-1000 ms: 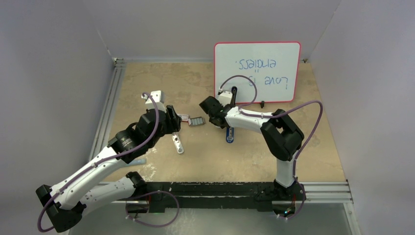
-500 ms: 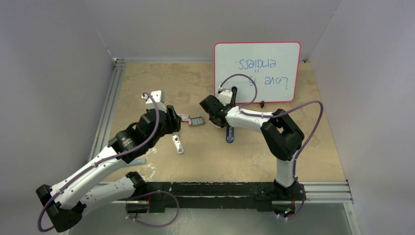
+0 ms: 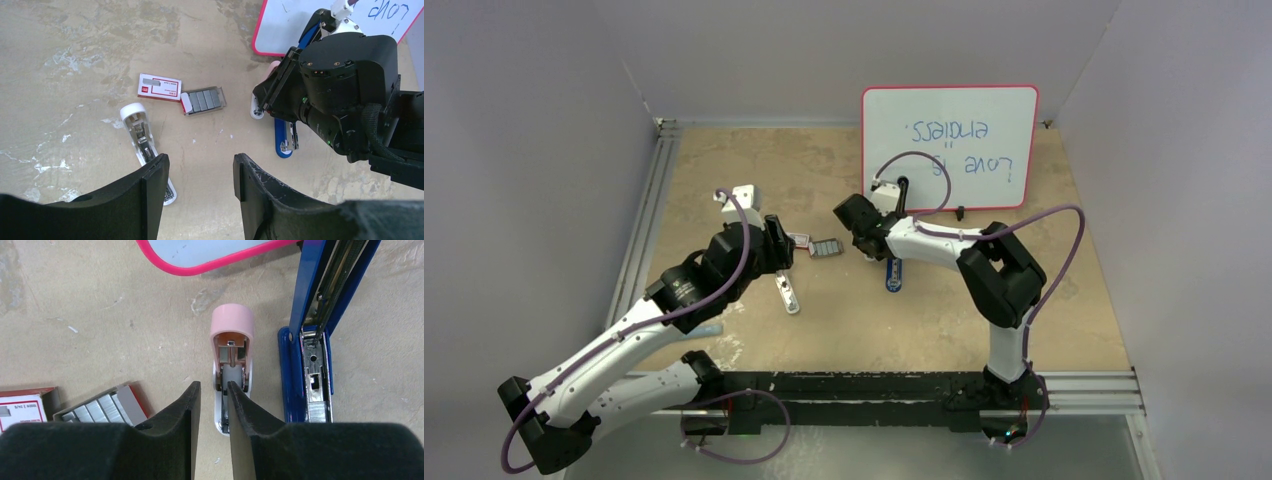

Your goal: Load the staples into the stapler

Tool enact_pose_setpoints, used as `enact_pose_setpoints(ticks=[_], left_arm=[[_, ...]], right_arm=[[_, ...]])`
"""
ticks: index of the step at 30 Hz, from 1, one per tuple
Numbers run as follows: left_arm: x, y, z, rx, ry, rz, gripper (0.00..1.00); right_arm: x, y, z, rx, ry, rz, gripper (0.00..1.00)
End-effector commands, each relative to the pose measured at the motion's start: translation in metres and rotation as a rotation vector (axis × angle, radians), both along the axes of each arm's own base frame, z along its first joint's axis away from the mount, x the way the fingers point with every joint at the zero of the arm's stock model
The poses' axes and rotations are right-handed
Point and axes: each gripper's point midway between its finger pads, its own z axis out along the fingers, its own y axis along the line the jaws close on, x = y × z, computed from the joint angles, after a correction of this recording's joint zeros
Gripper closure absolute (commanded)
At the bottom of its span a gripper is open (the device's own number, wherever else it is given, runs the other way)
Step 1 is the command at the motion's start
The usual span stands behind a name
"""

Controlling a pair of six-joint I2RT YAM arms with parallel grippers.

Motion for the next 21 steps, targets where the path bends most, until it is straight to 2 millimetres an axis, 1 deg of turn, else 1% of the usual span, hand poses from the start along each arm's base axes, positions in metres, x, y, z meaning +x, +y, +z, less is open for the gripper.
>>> enact_pose_setpoints(ticks=[1,7,11,13,16,21], left_arm=[[0.003,-0.003,0.006,-0.024,-0.024,0.006,0.5],[0.003,-0.003,0.006,-0.026,-0.024,0.004,0.5],[0.003,-0.003,0.006,-0.024,-0.025,0.006,0.5],[0.003,-0.003,0.006,-0.025,-0.024,0.005,0.5],[0.003,-0.003,0.006,-0.026,-0.023,0.005,0.5],[0.003,-0.003,0.006,-0.026,-0.023,0.005,0.5]], right_arm=[[-0.003,-0.001,-0.001,0.011,0.005,0.004,0.72],[-0.008,-0.005,-0.008,0.004,0.023,-0.002,0.72],[-0.008,-0.005,-0.005,0.009,0.018,0.0,0.72],[-0.007,-0.004,-0.001,0.016,0.01,0.003,0.72],[-0.003,-0.003,0.011,0.014,-0.014,0.004,0.72],[0.01,-0.001,0.047,0.022,-0.089,0.003,0.7]])
